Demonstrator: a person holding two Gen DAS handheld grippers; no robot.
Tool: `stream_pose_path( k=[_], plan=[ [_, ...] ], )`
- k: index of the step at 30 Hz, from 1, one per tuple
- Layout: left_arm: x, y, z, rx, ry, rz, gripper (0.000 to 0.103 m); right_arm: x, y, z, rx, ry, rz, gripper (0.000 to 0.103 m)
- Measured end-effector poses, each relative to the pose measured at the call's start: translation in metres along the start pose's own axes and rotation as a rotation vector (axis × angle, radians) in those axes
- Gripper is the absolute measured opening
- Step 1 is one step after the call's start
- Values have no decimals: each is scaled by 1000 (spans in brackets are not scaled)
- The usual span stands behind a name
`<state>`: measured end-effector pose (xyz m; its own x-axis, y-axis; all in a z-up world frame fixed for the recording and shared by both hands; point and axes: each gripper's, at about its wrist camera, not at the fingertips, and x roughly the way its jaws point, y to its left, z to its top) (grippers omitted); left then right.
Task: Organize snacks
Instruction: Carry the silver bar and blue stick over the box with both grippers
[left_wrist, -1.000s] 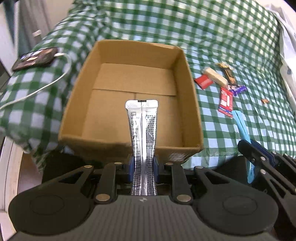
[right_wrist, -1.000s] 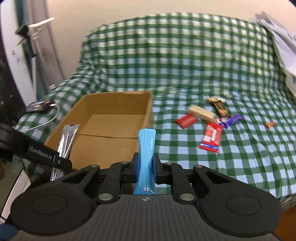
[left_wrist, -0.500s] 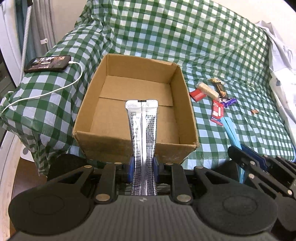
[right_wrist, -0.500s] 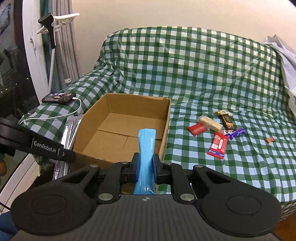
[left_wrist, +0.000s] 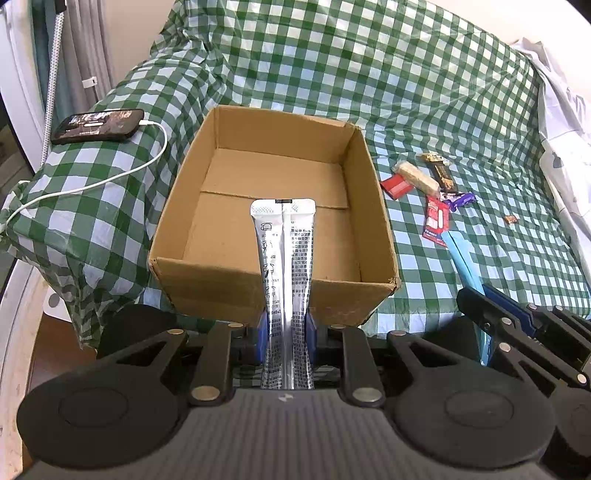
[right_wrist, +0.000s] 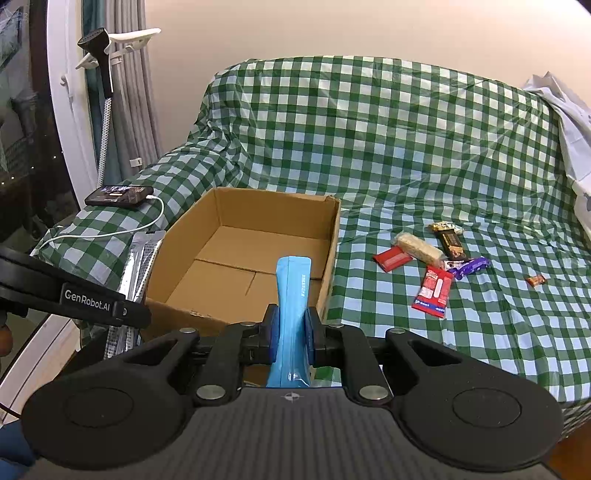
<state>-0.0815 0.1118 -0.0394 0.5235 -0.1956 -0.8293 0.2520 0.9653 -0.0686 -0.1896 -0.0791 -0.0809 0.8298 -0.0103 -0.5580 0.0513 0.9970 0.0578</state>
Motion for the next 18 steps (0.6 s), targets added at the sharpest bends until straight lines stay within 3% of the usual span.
stream_pose_path(
  k=[18],
  plan=[
    [38,13,17,-26,74,3,23,35,-3,1,-13,94,6,15]
  ],
)
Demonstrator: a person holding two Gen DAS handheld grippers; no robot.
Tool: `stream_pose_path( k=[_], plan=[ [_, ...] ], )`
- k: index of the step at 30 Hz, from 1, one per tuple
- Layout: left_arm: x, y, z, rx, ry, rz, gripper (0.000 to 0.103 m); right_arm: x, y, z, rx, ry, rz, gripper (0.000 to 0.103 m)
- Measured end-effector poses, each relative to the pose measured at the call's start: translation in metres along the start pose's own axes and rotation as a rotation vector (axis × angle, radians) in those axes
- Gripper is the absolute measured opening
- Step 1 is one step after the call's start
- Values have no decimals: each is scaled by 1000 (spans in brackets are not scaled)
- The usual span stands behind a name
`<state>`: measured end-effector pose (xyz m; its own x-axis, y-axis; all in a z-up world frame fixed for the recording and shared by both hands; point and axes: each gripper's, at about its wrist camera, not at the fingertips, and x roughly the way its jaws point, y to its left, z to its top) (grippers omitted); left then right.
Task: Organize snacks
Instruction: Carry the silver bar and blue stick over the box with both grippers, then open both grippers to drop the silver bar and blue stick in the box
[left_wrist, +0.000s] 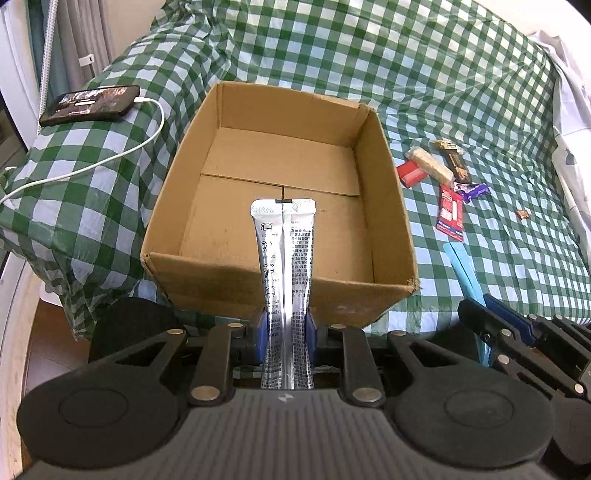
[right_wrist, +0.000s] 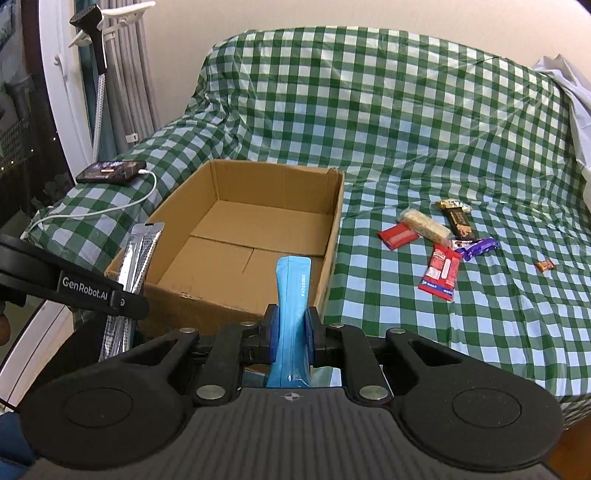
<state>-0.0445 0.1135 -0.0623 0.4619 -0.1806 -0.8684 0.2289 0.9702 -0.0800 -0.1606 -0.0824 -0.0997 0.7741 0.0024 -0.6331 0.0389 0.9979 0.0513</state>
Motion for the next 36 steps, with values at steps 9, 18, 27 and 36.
stream_pose_path(
  k=[9,18,27,36],
  plan=[
    [31,12,33,-21,31,10,23,29,1,22,-15,39,3,15],
    [64,15,80,-19,38,30,24,81,10,57,-35,76,49,16],
    [105,16,110,5,59,74,25,136,5,76,-9,108,74,17],
    [112,9,124,28,-36,125,103,155,-10,86,50,91,27,70]
  ],
)
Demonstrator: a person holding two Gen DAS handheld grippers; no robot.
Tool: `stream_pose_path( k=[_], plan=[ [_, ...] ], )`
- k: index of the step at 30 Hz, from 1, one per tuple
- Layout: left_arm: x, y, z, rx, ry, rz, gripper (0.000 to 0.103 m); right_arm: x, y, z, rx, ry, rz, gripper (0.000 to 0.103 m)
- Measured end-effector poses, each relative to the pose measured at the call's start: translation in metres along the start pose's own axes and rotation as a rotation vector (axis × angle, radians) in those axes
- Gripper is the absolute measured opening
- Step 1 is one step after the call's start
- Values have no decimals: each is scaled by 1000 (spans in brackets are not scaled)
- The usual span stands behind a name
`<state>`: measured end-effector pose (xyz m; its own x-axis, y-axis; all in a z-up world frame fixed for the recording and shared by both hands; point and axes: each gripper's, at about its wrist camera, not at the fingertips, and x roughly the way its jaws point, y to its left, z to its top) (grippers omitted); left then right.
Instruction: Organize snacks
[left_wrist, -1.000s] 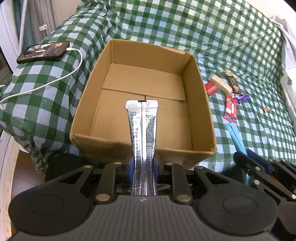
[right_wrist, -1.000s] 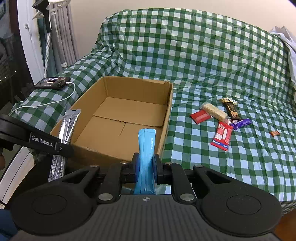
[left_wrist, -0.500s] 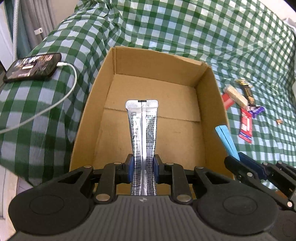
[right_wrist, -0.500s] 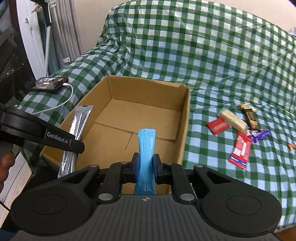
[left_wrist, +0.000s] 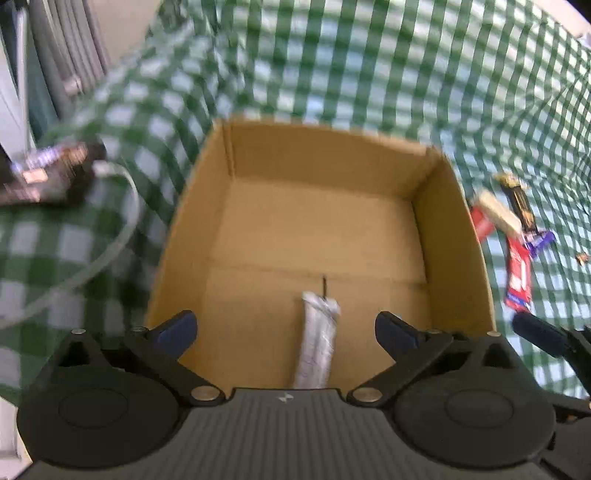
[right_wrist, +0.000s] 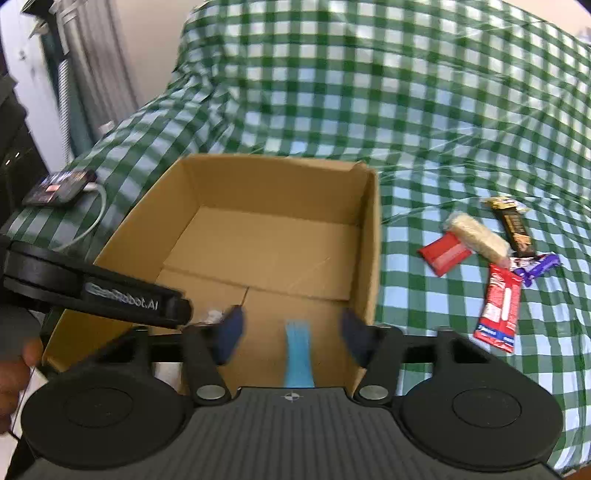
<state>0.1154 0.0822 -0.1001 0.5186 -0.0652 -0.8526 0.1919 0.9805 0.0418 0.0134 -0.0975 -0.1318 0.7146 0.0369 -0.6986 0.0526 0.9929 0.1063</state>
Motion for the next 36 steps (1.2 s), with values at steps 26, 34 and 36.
stream_pose_path(
  k=[26,34,36],
  plan=[
    [-121,-6,-127,16,6,46,103,-137,22,-72,-42,-92,-37,99],
    [-151,-13,-134,41,-54,44,103,-162,14,-81,3,-136,-63,100],
    [-155,-16,-134,45,-54,40,103,-170,14,-84,0,-164,-61,100]
  ],
)
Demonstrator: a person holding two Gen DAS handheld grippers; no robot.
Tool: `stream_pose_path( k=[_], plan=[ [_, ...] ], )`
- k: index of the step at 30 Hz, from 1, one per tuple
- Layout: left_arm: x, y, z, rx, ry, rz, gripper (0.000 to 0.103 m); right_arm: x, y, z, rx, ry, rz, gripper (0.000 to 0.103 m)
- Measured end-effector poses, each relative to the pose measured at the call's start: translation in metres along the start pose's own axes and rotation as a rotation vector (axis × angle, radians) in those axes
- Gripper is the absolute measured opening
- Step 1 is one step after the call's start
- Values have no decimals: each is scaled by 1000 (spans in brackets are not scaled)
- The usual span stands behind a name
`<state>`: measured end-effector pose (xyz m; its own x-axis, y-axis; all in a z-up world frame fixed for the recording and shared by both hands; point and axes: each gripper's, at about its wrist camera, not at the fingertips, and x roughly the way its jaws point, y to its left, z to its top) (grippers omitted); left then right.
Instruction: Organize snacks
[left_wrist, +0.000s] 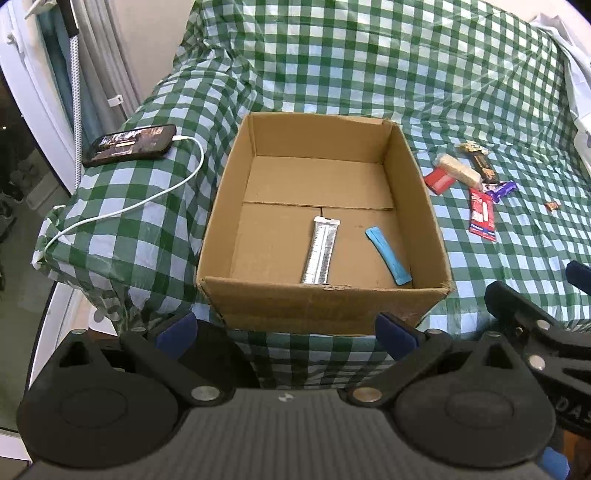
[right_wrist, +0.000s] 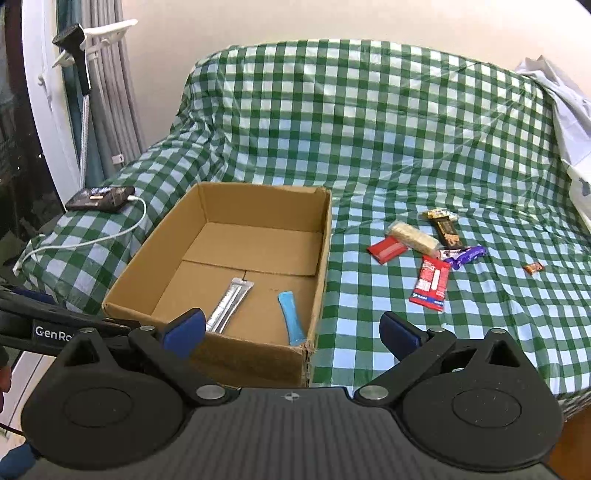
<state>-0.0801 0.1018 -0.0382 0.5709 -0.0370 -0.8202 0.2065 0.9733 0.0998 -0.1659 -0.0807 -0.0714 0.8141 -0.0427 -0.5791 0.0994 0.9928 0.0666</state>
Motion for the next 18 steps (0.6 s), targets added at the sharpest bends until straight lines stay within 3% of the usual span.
stream_pose_path(
  k=[4,18],
  plan=[
    [-14,-1,-6,-29,-46,0,103,-12,-3,-2,-4,-29,-4,102],
    [-26,9,-19,-37,-55,-27,103,-30,4,-6,-9,-52,-4,102]
  ],
)
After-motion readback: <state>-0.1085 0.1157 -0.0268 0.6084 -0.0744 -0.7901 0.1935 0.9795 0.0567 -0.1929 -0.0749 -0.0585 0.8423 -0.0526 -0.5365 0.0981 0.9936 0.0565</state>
